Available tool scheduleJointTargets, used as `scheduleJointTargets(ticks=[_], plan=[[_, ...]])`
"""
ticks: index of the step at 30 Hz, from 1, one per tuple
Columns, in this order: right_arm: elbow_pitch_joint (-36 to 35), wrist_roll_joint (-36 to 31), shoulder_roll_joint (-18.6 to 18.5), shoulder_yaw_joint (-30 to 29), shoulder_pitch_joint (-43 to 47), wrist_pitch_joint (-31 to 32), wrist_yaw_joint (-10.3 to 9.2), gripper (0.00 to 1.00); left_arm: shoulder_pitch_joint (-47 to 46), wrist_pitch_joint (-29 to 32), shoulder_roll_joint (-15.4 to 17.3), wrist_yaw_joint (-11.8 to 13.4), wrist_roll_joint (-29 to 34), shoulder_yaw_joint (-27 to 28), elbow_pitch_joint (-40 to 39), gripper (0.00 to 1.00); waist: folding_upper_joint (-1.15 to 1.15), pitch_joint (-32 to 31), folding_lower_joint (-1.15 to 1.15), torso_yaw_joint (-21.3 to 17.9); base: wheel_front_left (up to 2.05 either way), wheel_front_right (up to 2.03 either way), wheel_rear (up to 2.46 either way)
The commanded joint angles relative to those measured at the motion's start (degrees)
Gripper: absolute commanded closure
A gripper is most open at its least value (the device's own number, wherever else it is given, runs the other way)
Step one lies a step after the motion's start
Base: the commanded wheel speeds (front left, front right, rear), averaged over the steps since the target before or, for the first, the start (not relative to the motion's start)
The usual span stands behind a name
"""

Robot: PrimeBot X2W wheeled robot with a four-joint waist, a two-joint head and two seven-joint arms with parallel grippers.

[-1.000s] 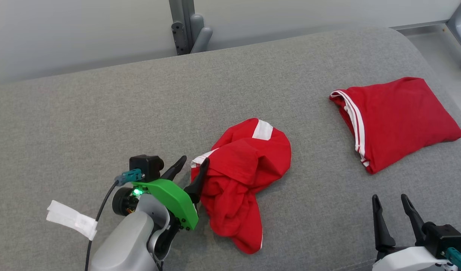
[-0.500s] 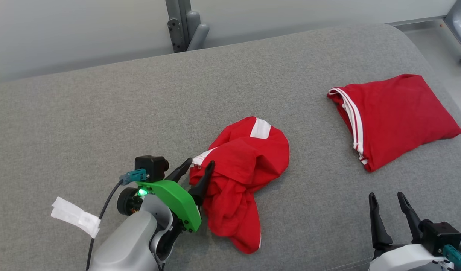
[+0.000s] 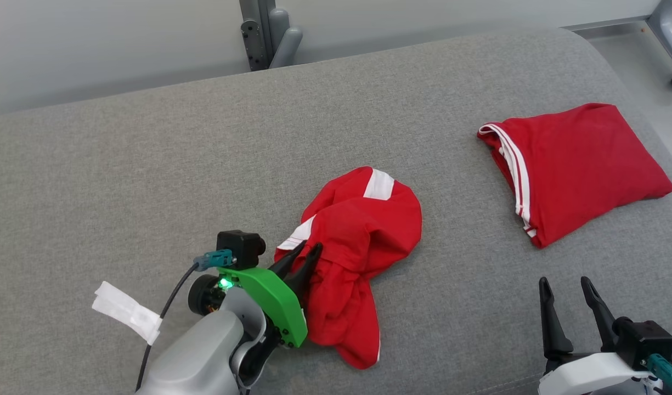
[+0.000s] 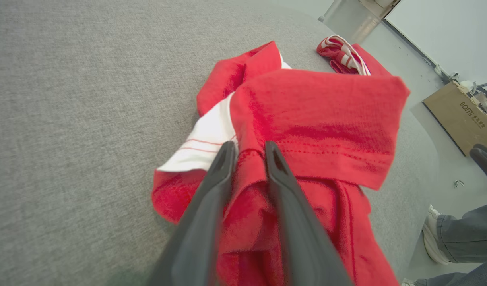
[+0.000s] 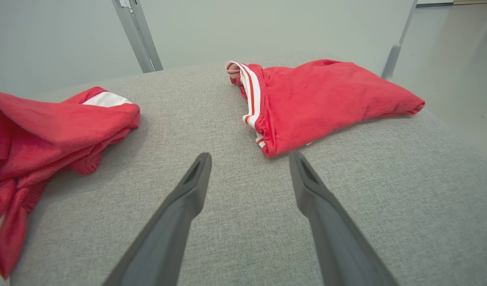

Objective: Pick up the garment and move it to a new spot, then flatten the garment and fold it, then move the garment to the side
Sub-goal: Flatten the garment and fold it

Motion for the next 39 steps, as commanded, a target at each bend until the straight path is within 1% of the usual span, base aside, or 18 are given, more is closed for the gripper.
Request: scheduleJointTargets(ticks=[1, 2, 3, 4, 8, 11, 13, 17, 19, 20, 25, 29, 32, 33, 34, 35, 37, 39], plan=[[-0.1, 0.1, -0.1, -0.1, -0.8, 0.0, -0.07, 0.00, -1.1, -0.4, 0.5, -0.2, -0.5, -0.7, 0.0, 0.69, 0.00, 0.1, 0.00, 0.1, 0.00, 0.00, 0.00], [-0.2, 0.1, -0.1, -0.1, -0.8, 0.0, -0.07, 0.00, -1.1, -0.5, 0.5, -0.2, -0.9, -1.3, -0.1, 0.80, 0.00, 0.1, 0.00, 0.1, 0.00, 0.00, 0.00], [-0.2, 0.1, -0.1, -0.1, -0.8, 0.0, -0.07, 0.00, -1.2, -0.5, 0.5, -0.2, -1.3, -1.8, -0.2, 0.98, 0.00, 0.2, 0.00, 0.1, 0.00, 0.00, 0.00], [-0.2, 0.1, -0.1, -0.2, -0.8, 0.0, -0.07, 0.00, -1.3, -0.8, 0.6, -0.2, -1.7, -2.4, -0.2, 1.00, 0.00, 0.2, 0.00, 0.2, 0.00, 0.00, 0.00], [-0.2, 0.1, -0.1, -0.3, -0.7, 0.0, -0.07, 0.00, -1.7, -2.3, 0.8, -0.2, -3.0, -4.3, -0.6, 1.00, 0.00, 0.0, 0.00, 0.4, 0.00, 0.00, 0.00], [-0.1, 0.0, -0.1, -0.6, -0.2, 0.0, -0.07, 0.00, -2.0, -4.3, 1.4, -0.2, -3.3, -4.2, -1.3, 1.00, 0.00, -0.6, 0.00, 0.8, 0.00, 0.00, 0.00], [-0.1, 0.0, -0.1, -0.9, 0.5, 0.0, -0.07, 0.00, -2.3, -5.5, 2.2, -0.2, -3.9, -3.0, -2.0, 1.00, 0.00, -1.3, 0.00, 1.2, 0.00, 0.00, 0.00], [0.0, -0.2, -0.1, -1.4, 1.6, 0.0, -0.07, 0.00, -2.5, -6.6, 5.0, -0.1, -4.0, 0.7, -4.4, 1.00, 0.00, -2.7, 0.00, 2.3, 0.00, 0.00, 0.00], [0.0, -0.3, -0.1, -1.6, 2.0, 0.0, -0.07, 0.00, -2.5, -6.8, 6.3, 0.5, -3.4, 2.6, -6.2, 1.00, 0.00, -3.3, 0.00, 3.1, 0.00, 0.00, 0.00], [0.0, -0.5, -0.1, -1.7, 2.6, 0.0, -0.07, 0.00, -2.6, -6.9, 7.8, 1.4, -2.9, 4.4, -8.4, 1.00, 0.00, -4.0, 0.00, 3.9, 0.00, 0.00, 0.00], [0.2, -0.6, -0.1, -1.6, 2.9, 0.0, -0.07, 0.00, -2.6, -7.0, 11.1, 4.8, -1.8, 8.6, -15.1, 1.00, 0.00, -5.6, 0.00, 5.7, 0.00, 0.00, 0.00], [0.3, -0.8, -0.2, -1.4, 3.5, 0.0, -0.07, 0.00, -1.8, -6.6, 13.9, 8.4, -0.7, 9.8, -20.8, 1.00, 0.00, -6.8, 0.00, 6.7, 0.00, 0.00, 0.00], [0.5, -0.6, -0.6, -1.1, 3.9, 0.0, -0.07, 0.00, -1.0, -5.0, 15.4, 11.3, 0.8, 8.9, -25.2, 1.00, 0.00, -7.4, 0.00, 7.2, 0.00, 0.00, 0.00], [0.5, -0.6, -0.6, -1.0, 3.9, 0.0, -0.07, 0.00, -0.6, -4.3, 15.6, 12.2, 1.5, 8.3, -26.4, 1.00, 0.00, -7.5, 0.00, 7.2, 0.00, 0.00, 0.00], [0.7, -0.4, -0.8, -0.8, 3.8, 0.0, -0.07, 0.00, 0.5, -2.9, 14.7, 13.9, 1.9, 6.9, -28.8, 1.00, 0.00, -7.7, 0.00, 7.3, 0.00, 0.00, 0.00], [0.7, -0.3, -0.8, -0.7, 3.7, 0.0, -0.07, 0.00, 1.1, -2.2, 13.9, 14.6, 2.1, 5.7, -29.6, 1.00, 0.00, -7.6, 0.00, 7.3, 0.00, 0.00, 0.00], [0.9, -0.2, -0.7, -0.2, 3.4, 0.0, -0.07, 0.00, 2.3, -0.8, 11.4, 15.7, 2.5, 3.2, -29.9, 1.00, 0.00, -7.5, 0.00, 7.3, 0.00, 0.00, 0.00], [1.0, -0.2, -0.7, 0.5, 2.6, 0.0, -0.07, 0.00, 3.2, 0.3, 8.5, 16.3, 3.0, 0.4, -28.3, 1.00, 0.00, -7.0, 0.00, 6.9, 0.00, 0.00, 0.00]])
